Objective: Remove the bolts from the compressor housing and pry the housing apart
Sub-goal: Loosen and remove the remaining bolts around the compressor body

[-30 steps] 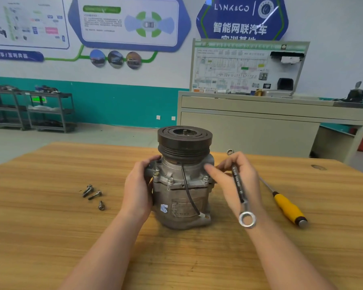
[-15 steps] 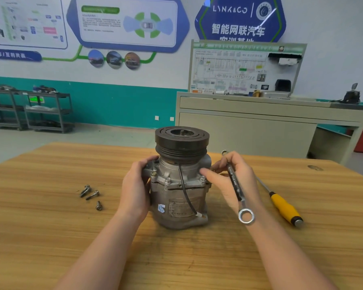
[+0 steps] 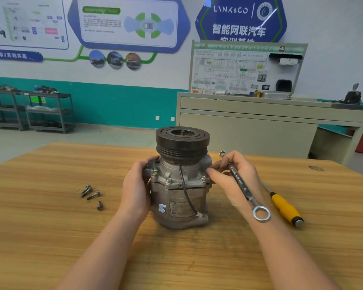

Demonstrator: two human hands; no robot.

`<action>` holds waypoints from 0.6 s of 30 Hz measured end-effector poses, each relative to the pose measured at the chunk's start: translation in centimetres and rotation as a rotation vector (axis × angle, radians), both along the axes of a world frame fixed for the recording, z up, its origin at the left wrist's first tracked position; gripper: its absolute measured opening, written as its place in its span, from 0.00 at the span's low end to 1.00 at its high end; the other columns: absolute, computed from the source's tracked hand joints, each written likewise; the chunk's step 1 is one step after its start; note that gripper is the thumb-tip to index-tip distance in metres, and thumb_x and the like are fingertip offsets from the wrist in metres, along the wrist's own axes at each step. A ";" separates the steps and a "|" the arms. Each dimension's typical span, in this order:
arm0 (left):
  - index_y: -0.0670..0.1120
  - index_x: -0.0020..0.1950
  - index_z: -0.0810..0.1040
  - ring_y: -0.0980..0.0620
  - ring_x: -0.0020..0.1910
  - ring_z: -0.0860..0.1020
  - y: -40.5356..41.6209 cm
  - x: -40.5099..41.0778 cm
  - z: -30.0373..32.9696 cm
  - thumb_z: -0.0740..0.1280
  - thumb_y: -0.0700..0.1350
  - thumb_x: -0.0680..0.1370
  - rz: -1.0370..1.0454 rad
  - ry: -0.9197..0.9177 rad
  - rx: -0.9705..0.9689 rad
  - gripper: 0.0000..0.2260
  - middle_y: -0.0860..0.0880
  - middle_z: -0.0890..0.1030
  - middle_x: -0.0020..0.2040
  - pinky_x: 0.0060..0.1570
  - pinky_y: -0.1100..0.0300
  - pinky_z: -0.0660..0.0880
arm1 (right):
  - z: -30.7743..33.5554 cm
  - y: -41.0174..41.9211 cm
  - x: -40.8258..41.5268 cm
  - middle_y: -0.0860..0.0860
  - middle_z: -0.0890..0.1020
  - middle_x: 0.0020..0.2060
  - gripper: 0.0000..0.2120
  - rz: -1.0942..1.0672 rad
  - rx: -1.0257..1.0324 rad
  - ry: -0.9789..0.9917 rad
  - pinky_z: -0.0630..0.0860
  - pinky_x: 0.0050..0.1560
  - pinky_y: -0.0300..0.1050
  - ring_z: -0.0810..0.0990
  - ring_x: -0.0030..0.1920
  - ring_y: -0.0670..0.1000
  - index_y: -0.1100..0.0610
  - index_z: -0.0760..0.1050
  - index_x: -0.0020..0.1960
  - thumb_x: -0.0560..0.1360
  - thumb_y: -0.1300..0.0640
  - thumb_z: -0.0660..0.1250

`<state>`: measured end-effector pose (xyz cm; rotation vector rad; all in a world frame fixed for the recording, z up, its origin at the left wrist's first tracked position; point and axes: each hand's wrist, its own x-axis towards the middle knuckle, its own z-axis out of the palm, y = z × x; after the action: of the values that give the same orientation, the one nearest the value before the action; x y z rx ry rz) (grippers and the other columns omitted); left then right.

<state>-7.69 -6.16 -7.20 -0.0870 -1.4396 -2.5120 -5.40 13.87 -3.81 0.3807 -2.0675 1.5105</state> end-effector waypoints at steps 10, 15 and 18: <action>0.53 0.47 0.87 0.44 0.59 0.80 0.1 -0.1 -0.1 0.60 0.49 0.77 0.017 0.012 -0.012 0.15 0.45 0.85 0.54 0.67 0.40 0.71 | -0.1 0.2 -0.2 0.46 0.83 0.37 0.14 -0.017 -0.001 0.001 0.79 0.37 0.38 0.82 0.36 0.45 0.52 0.71 0.38 0.68 0.64 0.75; 0.54 0.48 0.86 0.44 0.58 0.81 0.0 -0.3 -0.1 0.62 0.53 0.70 0.026 -0.009 -0.027 0.15 0.46 0.85 0.54 0.58 0.44 0.77 | -0.3 0.0 -0.2 0.47 0.82 0.37 0.14 -0.036 0.013 0.010 0.74 0.31 0.32 0.78 0.33 0.42 0.50 0.71 0.38 0.68 0.59 0.77; 0.55 0.49 0.86 0.45 0.58 0.81 0.0 -0.4 -0.2 0.62 0.54 0.70 0.019 -0.008 -0.042 0.15 0.46 0.85 0.54 0.62 0.41 0.75 | -0.3 -0.1 -0.3 0.49 0.81 0.36 0.15 -0.064 0.014 -0.001 0.76 0.33 0.35 0.79 0.33 0.43 0.49 0.70 0.38 0.67 0.59 0.77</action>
<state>-8.10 -6.18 -7.42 -0.0699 -1.4890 -2.4702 -5.66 13.79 -4.10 0.3155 -2.0722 1.4597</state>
